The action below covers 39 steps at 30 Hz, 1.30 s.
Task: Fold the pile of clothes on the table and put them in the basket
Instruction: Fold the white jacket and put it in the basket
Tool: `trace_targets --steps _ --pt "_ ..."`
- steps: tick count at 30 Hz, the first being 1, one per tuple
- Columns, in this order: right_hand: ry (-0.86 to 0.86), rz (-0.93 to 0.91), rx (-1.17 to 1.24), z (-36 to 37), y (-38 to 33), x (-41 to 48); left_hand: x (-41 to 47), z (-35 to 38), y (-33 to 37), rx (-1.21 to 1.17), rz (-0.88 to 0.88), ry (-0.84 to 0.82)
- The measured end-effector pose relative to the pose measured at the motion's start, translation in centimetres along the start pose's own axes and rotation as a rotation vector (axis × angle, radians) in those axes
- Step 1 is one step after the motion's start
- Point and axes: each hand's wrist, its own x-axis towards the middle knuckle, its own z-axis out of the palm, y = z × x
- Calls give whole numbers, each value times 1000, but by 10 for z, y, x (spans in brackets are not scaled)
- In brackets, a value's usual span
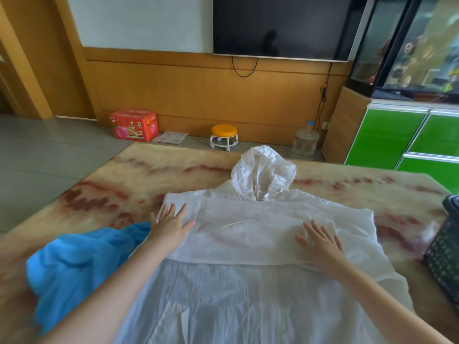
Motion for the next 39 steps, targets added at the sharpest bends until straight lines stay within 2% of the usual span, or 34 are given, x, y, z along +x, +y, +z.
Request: trace_targets --steps 2,7,9,11,15,19,21,24,26,28,30,32,33,34,36,37,38,39 --pt "61 -32 16 -1 -12 4 -5 0 7 8 79 25" --pt "71 -40 51 -8 -36 22 -7 19 58 -98 263 -30" --pt "37 34 -29 -8 -34 24 -7 30 72 -83 274 -108" --pt "97 148 -43 -8 -23 25 -6 39 73 -37 284 -154" --pt "188 352 51 -8 -2 17 -6 49 62 66 309 -130" --pt "255 241 43 -2 -2 15 -5 48 59 81 282 -93" --pt "268 217 214 -2 -14 16 -6 46 57 80 284 -28" --pt "235 74 422 -4 -54 14 1 34 35 18 197 136" --pt "52 -147 643 -4 -94 9 8 15 2 100 61 250" --pt "-192 -323 733 2 -130 3 14 -6 -45 105 -164 338" --pt "-187 -426 544 11 -144 9 10 -29 -87 35 -429 306" --pt "-22 -380 405 16 -134 20 5 -40 -102 24 -517 273" --pt "2 -342 391 17 -126 22 4 -41 -97 22 -445 335" --pt "-8 -339 376 21 -116 24 4 -39 -86 2 -290 448" --pt "-98 -392 235 32 -101 22 2 -30 -48 -87 122 593" --pt "-107 -428 132 37 -95 22 -1 -23 -25 -113 308 527" --pt "-74 -460 49 40 -89 20 -4 -11 -5 -130 407 340" --pt "-5 -464 14 40 -79 19 -6 2 11 -98 408 119"
